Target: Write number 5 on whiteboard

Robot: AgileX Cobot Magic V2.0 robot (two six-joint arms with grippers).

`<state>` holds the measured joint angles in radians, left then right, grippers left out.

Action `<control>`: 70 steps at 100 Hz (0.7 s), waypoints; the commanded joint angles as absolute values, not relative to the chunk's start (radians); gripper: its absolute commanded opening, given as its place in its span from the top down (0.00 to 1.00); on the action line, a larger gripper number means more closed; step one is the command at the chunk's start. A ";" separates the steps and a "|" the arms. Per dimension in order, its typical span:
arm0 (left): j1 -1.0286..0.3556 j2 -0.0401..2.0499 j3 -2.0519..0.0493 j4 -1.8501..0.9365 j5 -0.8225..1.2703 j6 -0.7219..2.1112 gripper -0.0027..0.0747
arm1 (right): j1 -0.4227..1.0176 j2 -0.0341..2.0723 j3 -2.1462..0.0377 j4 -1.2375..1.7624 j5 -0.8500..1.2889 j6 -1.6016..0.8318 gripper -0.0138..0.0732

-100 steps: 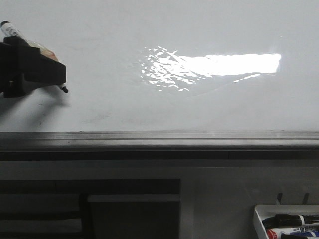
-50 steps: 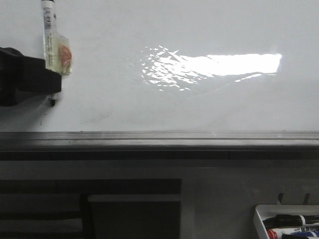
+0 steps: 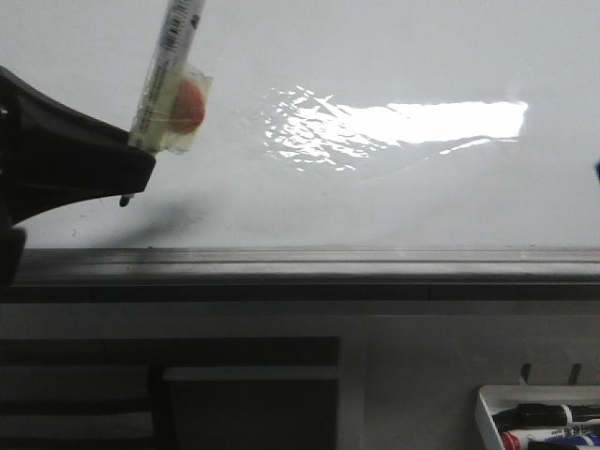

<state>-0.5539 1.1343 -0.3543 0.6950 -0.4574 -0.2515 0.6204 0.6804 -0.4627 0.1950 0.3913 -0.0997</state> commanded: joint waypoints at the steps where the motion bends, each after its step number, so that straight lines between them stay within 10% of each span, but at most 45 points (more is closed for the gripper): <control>1: -0.555 1.100 -0.379 0.842 -0.524 -0.259 0.99 | 0.652 0.767 -0.563 0.188 0.328 -0.116 0.90; 32: -0.555 1.095 -0.411 0.986 -0.533 -0.248 0.99 | 0.780 1.013 -0.795 0.188 0.326 -0.128 0.42; 70: -0.555 1.095 -0.424 1.070 -0.514 -0.248 0.99 | 0.840 1.171 -0.923 0.188 0.298 -0.157 0.42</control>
